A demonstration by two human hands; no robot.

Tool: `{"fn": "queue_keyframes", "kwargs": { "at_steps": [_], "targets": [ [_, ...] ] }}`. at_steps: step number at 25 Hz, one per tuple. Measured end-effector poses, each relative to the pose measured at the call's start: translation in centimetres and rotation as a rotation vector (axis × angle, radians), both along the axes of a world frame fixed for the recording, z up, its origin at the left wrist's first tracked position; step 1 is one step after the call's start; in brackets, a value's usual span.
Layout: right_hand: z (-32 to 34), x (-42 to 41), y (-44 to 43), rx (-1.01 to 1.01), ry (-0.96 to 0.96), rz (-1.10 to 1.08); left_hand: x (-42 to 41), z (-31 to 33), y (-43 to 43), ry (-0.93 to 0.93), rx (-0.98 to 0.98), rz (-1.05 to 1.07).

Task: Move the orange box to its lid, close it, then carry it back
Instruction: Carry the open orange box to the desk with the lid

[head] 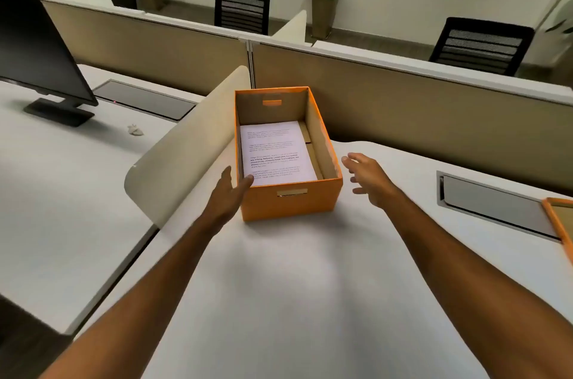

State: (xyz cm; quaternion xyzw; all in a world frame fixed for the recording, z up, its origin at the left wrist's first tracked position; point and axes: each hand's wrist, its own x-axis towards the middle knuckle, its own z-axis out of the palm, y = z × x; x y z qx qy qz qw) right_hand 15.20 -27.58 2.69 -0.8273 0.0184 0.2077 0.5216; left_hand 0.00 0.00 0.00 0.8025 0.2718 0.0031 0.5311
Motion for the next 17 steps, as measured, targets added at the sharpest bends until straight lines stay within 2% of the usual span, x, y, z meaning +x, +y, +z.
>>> {"fn": "queue_keyframes", "kwargs": {
  "at_steps": [4,7,11,17],
  "targets": [
    [-1.6,0.4,0.7,0.079,0.184,-0.055,0.9,-1.5,1.1,-0.036,-0.241,0.029],
    [-2.8,0.4,0.9,0.179,0.271,-0.058,1.3,-1.7,1.7,-0.045,-0.326,0.014],
    [-3.6,0.4,1.0,0.292,0.275,-0.063,1.3,-1.8,2.4,-0.055,-0.387,-0.004],
    [-3.2,-0.2,-0.1,0.320,0.217,-0.057,1.1,-1.2,2.1,-0.063,-0.393,-0.010]
  ]
}}
